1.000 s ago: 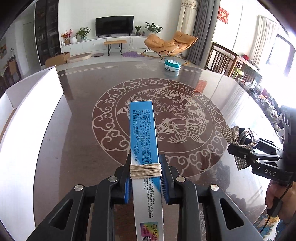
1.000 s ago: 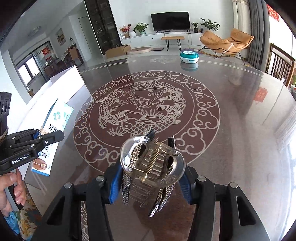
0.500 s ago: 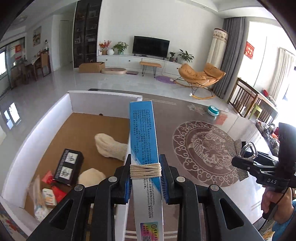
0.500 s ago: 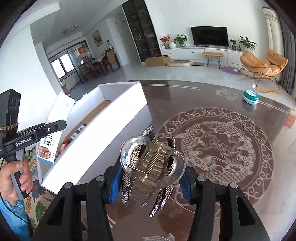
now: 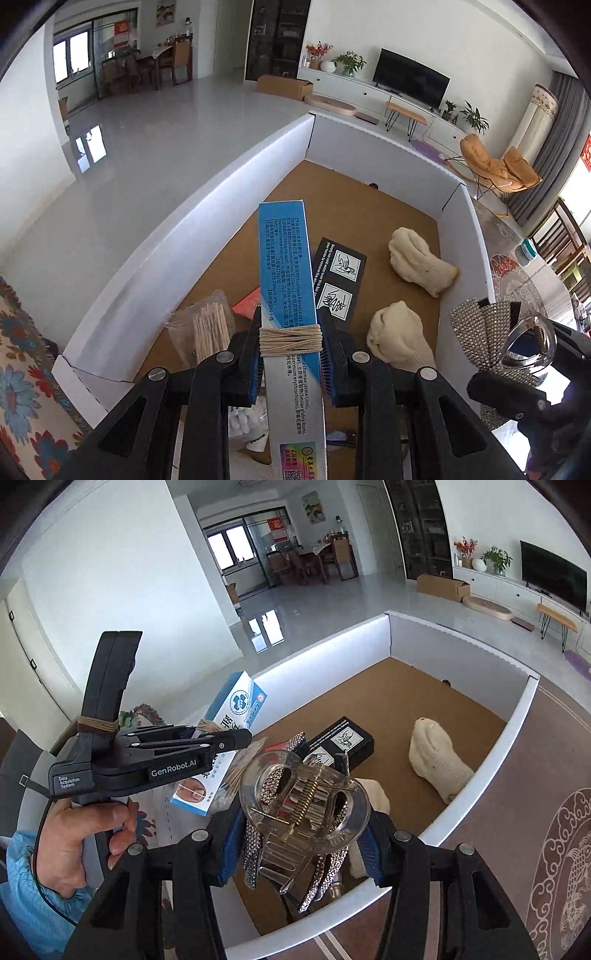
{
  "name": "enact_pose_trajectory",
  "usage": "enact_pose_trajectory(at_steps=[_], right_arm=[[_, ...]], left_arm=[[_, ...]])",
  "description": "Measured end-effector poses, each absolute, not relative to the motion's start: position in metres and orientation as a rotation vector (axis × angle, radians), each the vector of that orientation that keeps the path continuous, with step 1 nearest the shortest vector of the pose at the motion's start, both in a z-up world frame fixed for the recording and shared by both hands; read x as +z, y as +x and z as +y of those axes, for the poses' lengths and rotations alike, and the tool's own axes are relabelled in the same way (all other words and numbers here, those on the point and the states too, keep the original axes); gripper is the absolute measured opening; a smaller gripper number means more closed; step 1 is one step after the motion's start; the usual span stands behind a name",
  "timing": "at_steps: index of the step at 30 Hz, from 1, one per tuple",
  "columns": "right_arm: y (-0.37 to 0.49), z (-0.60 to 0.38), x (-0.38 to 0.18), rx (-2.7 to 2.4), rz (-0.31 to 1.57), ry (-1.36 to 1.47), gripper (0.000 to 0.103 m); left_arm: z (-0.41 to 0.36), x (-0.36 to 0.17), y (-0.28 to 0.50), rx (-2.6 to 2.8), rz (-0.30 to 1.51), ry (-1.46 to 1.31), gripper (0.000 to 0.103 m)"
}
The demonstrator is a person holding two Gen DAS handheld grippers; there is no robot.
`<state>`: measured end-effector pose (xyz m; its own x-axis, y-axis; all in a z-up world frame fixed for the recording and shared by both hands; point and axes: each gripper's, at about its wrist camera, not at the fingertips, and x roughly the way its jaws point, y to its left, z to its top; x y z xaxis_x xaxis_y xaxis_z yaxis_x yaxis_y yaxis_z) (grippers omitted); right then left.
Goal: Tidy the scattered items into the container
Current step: 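Lower the hair clip and box into the container and open both grippers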
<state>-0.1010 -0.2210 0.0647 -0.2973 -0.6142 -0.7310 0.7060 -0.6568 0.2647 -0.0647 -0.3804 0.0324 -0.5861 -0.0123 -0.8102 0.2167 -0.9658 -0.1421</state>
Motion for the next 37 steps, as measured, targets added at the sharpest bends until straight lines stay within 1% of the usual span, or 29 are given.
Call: enact_pose_trajectory(at_steps=[2, 3, 4, 5, 6, 8, 13, 15, 18, 21, 26, 29, 31, 33, 37], right_arm=[[-0.103, -0.235, 0.05, -2.0, 0.177, 1.115, 0.054], [-0.104, -0.24, 0.044, -2.005, 0.21, 1.132, 0.056], [-0.104, -0.241, 0.04, -2.016, 0.233, 1.138, 0.06], [-0.103, -0.24, 0.038, -2.014, 0.236, 1.134, 0.083], [-0.102, -0.239, 0.038, -2.008, 0.231, 1.125, 0.103], [-0.102, -0.227, 0.044, -2.027, 0.231, 1.108, 0.103], [-0.112, -0.189, 0.074, -2.153, 0.192, 1.03, 0.103], [-0.118, -0.176, 0.082, -2.206, 0.188, 1.019, 0.103], [-0.127, -0.164, 0.08, -2.236, 0.182, 1.047, 0.103], [-0.131, -0.159, 0.074, -2.241, 0.179, 1.072, 0.103], [-0.129, -0.164, 0.062, -2.236, 0.205, 1.075, 0.103], [-0.126, -0.169, 0.058, -2.237, 0.245, 1.064, 0.103], [-0.124, -0.172, 0.056, -2.237, 0.266, 1.057, 0.103], [-0.123, -0.175, 0.055, -2.239, 0.277, 1.052, 0.103], [-0.123, -0.179, 0.057, -2.247, 0.284, 1.038, 0.103]], left_arm=[[-0.382, 0.026, -0.064, -2.641, 0.341, 1.376, 0.027], [-0.382, 0.023, -0.064, -2.625, 0.338, 1.38, 0.028], [-0.38, 0.022, -0.064, -2.613, 0.332, 1.381, 0.031], [-0.38, 0.022, -0.063, -2.608, 0.328, 1.378, 0.046], [-0.379, 0.024, -0.061, -2.607, 0.321, 1.365, 0.074], [-0.378, 0.032, -0.055, -2.603, 0.288, 1.308, 0.101], [-0.363, 0.058, -0.044, -2.607, 0.237, 1.211, 0.102], [-0.357, 0.068, -0.041, -2.622, 0.268, 1.16, 0.102], [-0.345, 0.08, -0.039, -2.62, 0.303, 1.096, 0.102], [-0.335, 0.081, -0.042, -2.609, 0.327, 1.102, 0.102], [-0.34, 0.066, -0.045, -2.581, 0.5, 1.165, 0.103], [-0.349, 0.058, -0.042, -2.535, 0.608, 1.156, 0.103], [-0.353, 0.054, -0.039, -2.497, 0.646, 1.132, 0.103], [-0.354, 0.055, -0.036, -2.484, 0.625, 1.091, 0.103], [-0.35, 0.058, -0.032, -2.435, 0.49, 1.023, 0.103]])
